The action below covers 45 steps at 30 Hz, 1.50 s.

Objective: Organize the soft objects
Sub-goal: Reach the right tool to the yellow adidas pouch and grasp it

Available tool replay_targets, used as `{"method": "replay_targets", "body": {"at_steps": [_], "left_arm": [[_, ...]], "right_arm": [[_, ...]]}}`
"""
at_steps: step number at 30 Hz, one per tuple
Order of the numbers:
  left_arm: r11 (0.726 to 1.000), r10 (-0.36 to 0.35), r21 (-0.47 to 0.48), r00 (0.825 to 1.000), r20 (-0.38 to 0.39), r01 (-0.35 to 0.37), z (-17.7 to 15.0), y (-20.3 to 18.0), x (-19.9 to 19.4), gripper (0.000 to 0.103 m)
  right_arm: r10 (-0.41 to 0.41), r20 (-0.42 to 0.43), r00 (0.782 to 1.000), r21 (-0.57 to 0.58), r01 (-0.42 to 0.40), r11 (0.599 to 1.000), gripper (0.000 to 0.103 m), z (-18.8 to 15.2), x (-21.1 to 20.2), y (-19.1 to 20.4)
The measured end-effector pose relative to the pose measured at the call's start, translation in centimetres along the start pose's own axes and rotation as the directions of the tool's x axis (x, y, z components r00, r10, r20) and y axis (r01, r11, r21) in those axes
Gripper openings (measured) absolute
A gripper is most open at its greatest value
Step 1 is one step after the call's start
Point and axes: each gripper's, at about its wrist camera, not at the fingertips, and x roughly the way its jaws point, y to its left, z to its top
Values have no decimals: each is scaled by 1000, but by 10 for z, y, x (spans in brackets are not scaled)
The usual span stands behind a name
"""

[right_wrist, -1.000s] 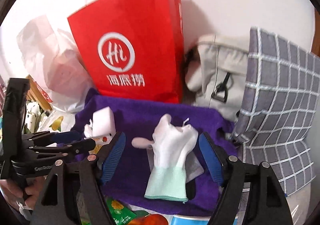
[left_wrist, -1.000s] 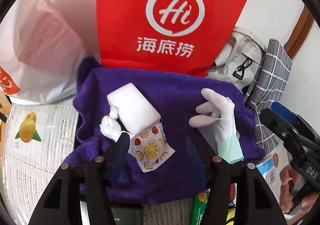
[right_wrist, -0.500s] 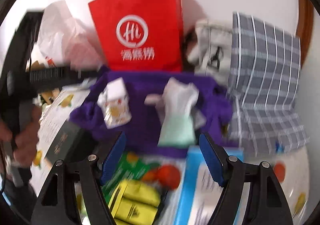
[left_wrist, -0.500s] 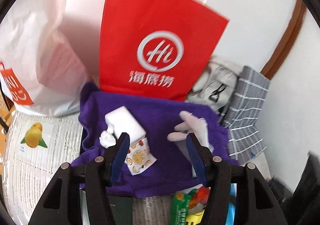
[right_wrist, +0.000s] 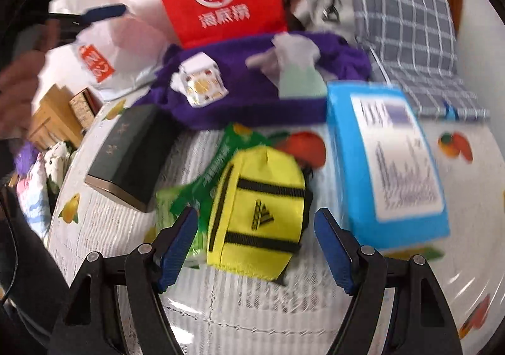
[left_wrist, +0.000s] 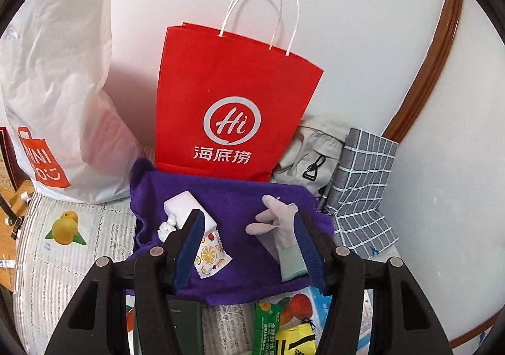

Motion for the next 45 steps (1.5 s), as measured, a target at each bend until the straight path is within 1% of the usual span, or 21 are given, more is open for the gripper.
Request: {"method": "replay_targets", "body": {"at_steps": [2, 4, 7, 8, 9, 12, 13, 14, 17, 19, 22, 23, 24, 26, 28, 32, 38, 41, 44, 45], "left_arm": [[1000, -7, 13, 1000, 2, 7, 0, -1, -3, 56], [1000, -23, 6, 1000, 2, 23, 0, -1, -5, 56], [999, -44, 9, 999, -12, 44, 0, -4, -4, 59], [999, -43, 19, 999, -18, 44, -1, -7, -4, 59], [999, -42, 33, 999, -19, 43, -2, -10, -5, 59], [996, -59, 62, 998, -12, 59, -3, -18, -9, 60], [996, -63, 67, 998, -11, 63, -4, -19, -10, 60], [995, -63, 70, 998, -11, 63, -4, -20, -10, 60], [996, -52, 75, 999, -13, 53, -4, -21, -9, 60], [996, -48, 74, 999, -20, 50, -4, -20, -7, 60], [996, -36, 79, 999, -23, 38, -4, -20, -5, 60], [996, -33, 79, 999, -24, 35, -4, -20, -5, 60], [996, -29, 79, 999, -24, 30, -4, -20, -4, 60], [997, -22, 79, 1000, -22, 24, -4, -20, -4, 60], [997, -15, 77, 1000, -23, 17, -5, -21, -3, 60], [995, 3, 98, 1000, -26, -1, -7, -28, -2, 60], [990, 53, 128, 999, -13, -51, -12, -43, -2, 60], [987, 77, 140, 997, -20, -74, -16, -53, 1, 60], [982, 115, 156, 993, -38, -108, -24, -65, 7, 60], [982, 123, 151, 991, -46, -115, -27, -69, 9, 60]], "right_arm": [[5, -3, 1000, 23, -5, 1000, 75, -6, 5, 1], [-8, 0, 1000, 37, 8, 999, 75, -9, 11, 3], [-99, -2, 995, 40, 99, 994, 77, -2, 23, 4], [-115, -9, 993, 40, 115, 993, 77, -1, 27, 3], [-113, -17, 993, 49, 114, 992, 77, 0, 31, 3], [-72, -54, 996, 89, 77, 993, 79, 1, 44, 1], [-82, -56, 995, 87, 86, 993, 81, 1, 45, 2], [-89, -47, 995, 82, 93, 992, 81, 1, 44, 4], [-75, -30, 997, 82, 77, 994, 81, 0, 45, 6], [-88, -4, 996, 58, 88, 994, 82, -4, 45, 8], [-89, 18, 996, 31, 89, 996, 75, -7, 43, 6], [-93, 23, 995, 30, 92, 995, 66, -7, 41, 4], [-91, 21, 996, 28, 90, 996, 63, -8, 39, 1], [-51, 16, 999, 40, 50, 998, 60, -10, 34, -4], [-26, 26, 999, 46, 25, 999, 60, -14, 25, -8], [10, 57, 998, 2, -10, 1000, 60, -22, 2, -7], [69, 82, 994, -39, -66, 997, 60, -33, -28, -16], [59, 78, 995, -62, -55, 997, 60, -42, -40, -24], [66, 30, 997, -113, -62, 992, 60, -55, -48, -33], [49, 35, 998, -127, -44, 991, 60, -60, -51, -35]]}}
